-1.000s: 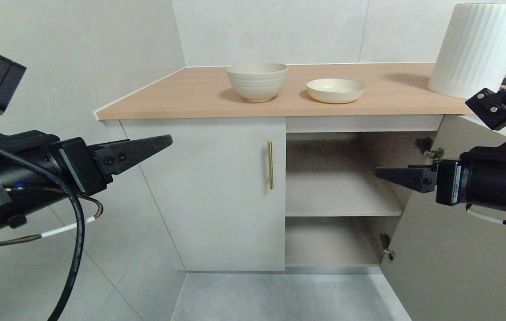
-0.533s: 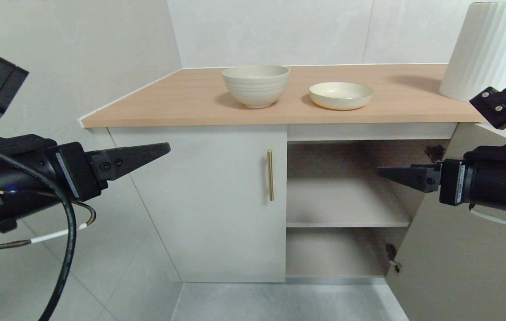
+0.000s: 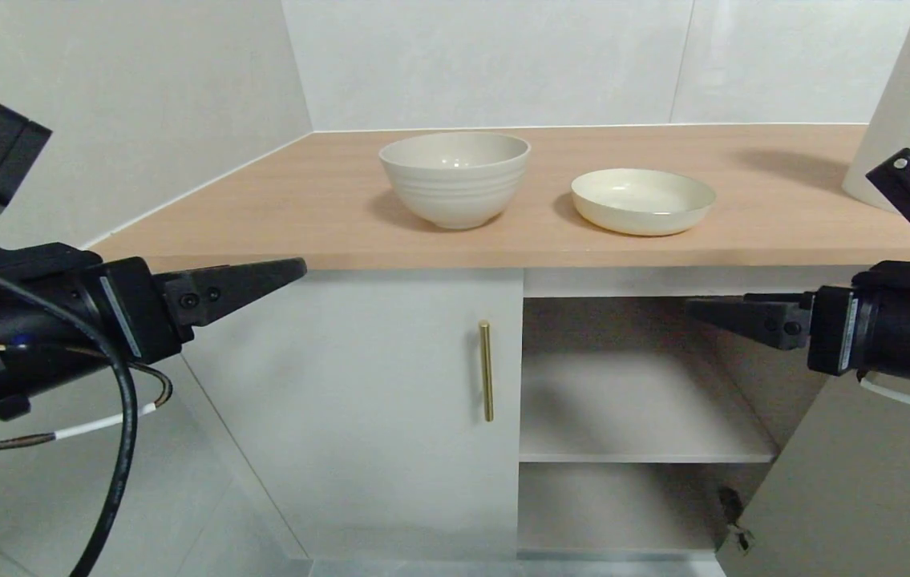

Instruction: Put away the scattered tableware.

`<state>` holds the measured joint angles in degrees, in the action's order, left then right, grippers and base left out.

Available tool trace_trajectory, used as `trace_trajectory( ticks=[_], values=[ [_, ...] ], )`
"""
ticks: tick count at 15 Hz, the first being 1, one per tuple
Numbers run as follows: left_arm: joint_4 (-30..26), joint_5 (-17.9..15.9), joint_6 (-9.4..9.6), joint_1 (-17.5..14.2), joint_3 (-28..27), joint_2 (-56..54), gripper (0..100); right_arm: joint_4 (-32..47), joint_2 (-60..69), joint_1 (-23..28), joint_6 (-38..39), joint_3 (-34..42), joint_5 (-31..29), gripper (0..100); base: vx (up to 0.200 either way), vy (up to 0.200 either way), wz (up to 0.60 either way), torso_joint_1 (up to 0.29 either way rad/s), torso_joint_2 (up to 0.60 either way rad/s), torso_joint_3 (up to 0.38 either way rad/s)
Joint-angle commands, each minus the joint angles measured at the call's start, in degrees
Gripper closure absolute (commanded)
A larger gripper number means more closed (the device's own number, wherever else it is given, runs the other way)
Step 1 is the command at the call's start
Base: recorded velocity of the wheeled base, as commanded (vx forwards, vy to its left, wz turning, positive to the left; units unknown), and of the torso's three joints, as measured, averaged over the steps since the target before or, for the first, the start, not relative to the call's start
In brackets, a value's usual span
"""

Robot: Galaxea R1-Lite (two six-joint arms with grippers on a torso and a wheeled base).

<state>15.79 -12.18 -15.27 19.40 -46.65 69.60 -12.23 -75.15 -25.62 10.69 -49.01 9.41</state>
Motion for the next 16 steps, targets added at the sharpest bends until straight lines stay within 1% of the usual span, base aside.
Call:
trace_trajectory(
  ticks=[1, 5, 11, 16],
  values=[
    [0.03, 0.05, -0.02, 0.03, 0.07, -0.07, 0, 0.01, 1.24, -0.13, -0.06, 0.23, -0.09, 0, 0.0, 0.0, 0.0, 0.0, 0.0, 0.0],
    [0.03, 0.14, -0.11, 0.03, -0.1, -0.6, 0, -1.04, 3.35, -0.13, -0.76, 2.42, 0.26, 0, 0.0, 0.0, 0.0, 0.0, 0.0, 0.0],
    [0.03, 0.05, -0.19, 0.03, -0.02, -0.16, 0, -1.48, 4.4, -0.13, -1.02, 2.6, 0.34, 0, 0.0, 0.0, 0.0, 0.0, 0.0, 0.0],
    [0.03, 0.05, -0.19, 0.12, 0.07, 0.28, 0, -1.48, 4.32, -0.22, -1.9, 2.69, 0.34, 0, 0.0, 0.0, 0.0, 0.075, -0.25, -0.265]
  ],
)
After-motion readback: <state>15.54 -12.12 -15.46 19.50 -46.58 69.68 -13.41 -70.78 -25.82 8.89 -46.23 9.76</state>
